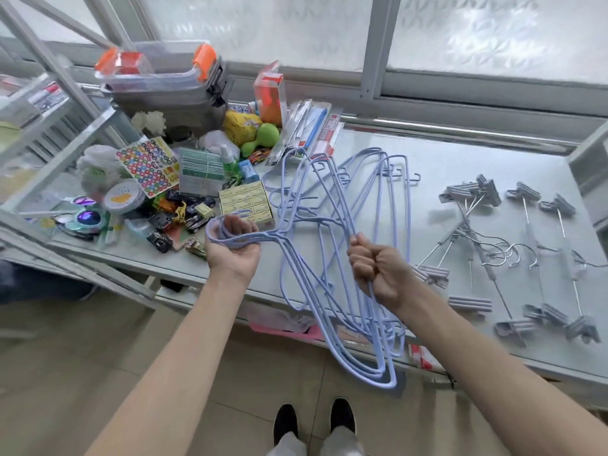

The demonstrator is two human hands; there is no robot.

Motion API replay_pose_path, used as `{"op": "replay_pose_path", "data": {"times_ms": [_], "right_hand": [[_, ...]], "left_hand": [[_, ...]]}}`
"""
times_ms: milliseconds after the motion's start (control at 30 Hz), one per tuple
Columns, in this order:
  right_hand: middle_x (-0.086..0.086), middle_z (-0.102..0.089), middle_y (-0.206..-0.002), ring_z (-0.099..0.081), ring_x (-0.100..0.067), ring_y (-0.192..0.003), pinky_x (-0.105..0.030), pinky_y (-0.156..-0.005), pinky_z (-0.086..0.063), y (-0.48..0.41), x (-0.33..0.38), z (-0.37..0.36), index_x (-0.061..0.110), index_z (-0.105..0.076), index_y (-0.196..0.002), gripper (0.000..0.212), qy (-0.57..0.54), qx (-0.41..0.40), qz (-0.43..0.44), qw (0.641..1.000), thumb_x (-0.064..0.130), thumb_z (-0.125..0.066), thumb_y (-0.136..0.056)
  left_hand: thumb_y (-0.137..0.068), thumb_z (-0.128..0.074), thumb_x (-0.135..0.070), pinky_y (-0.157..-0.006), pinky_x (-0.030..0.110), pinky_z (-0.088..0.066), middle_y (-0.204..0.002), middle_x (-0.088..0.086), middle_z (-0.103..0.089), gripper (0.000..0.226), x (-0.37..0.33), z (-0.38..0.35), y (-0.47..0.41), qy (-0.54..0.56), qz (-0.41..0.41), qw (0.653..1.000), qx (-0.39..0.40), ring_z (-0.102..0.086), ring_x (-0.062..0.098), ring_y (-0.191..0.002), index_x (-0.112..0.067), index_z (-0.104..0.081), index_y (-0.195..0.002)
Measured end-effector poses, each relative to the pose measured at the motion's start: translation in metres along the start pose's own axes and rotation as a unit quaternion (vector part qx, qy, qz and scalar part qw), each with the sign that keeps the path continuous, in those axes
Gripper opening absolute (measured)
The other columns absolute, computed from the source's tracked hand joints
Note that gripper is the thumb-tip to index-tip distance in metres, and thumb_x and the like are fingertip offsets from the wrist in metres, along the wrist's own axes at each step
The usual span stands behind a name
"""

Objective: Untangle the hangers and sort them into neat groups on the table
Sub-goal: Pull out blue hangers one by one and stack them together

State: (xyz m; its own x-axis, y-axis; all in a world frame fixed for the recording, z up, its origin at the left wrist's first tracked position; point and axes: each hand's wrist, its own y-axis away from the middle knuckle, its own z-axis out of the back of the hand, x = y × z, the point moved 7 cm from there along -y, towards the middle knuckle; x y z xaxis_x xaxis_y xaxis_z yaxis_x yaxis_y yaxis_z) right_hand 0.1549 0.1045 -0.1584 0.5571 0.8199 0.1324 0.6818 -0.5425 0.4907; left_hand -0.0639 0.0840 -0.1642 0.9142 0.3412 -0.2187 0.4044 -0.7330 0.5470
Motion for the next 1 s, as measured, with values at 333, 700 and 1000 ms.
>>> {"op": "replay_pose_path", "data": {"times_ms": [333, 700, 1000], "right_hand": [[-0.011, -0.053, -0.062, -0.052, -0.031, -0.055, -0.035, -0.053, -0.045, 0.019, 0.047, -0.008, 0.003, -0.058, -0.074, 0.034, 0.69, -0.316, 0.267, 0.595, 0.018, -0.041, -0.099], [-0.012, -0.064, -0.089, -0.059, -0.034, -0.099, -0.039, -0.087, -0.03, 0.048, 0.091, 0.022, 0.016, -0.062, -0.076, 0.025, 0.831, -0.397, 0.21, 0.33, 0.029, -0.048, -0.092], [-0.015, -0.066, -0.081, -0.063, -0.034, -0.094, -0.04, -0.094, -0.026, 0.062, 0.11, 0.033, 0.011, -0.058, -0.077, 0.034, 0.838, -0.428, 0.173, 0.289, 0.031, -0.039, -0.097]], "left_hand": [[-0.095, -0.056, -0.042, -0.068, 0.025, -0.048, -0.036, -0.006, -0.046, 0.061, 0.0, -0.001, 0.004, -0.029, 0.013, 0.999, -0.02, -0.044, 0.011, -0.029, -0.016, -0.052, -0.04], [-0.096, -0.053, -0.027, -0.044, 0.017, -0.038, -0.023, -0.007, -0.024, 0.069, -0.009, -0.011, 0.007, -0.056, 0.01, 0.998, 0.003, -0.023, 0.01, -0.021, -0.019, -0.034, -0.031], [-0.094, -0.055, -0.025, -0.051, 0.019, -0.04, -0.023, -0.008, -0.025, 0.068, -0.044, -0.013, 0.009, 0.0, 0.01, 0.999, 0.04, -0.022, 0.01, -0.023, -0.019, -0.03, -0.031]]}}
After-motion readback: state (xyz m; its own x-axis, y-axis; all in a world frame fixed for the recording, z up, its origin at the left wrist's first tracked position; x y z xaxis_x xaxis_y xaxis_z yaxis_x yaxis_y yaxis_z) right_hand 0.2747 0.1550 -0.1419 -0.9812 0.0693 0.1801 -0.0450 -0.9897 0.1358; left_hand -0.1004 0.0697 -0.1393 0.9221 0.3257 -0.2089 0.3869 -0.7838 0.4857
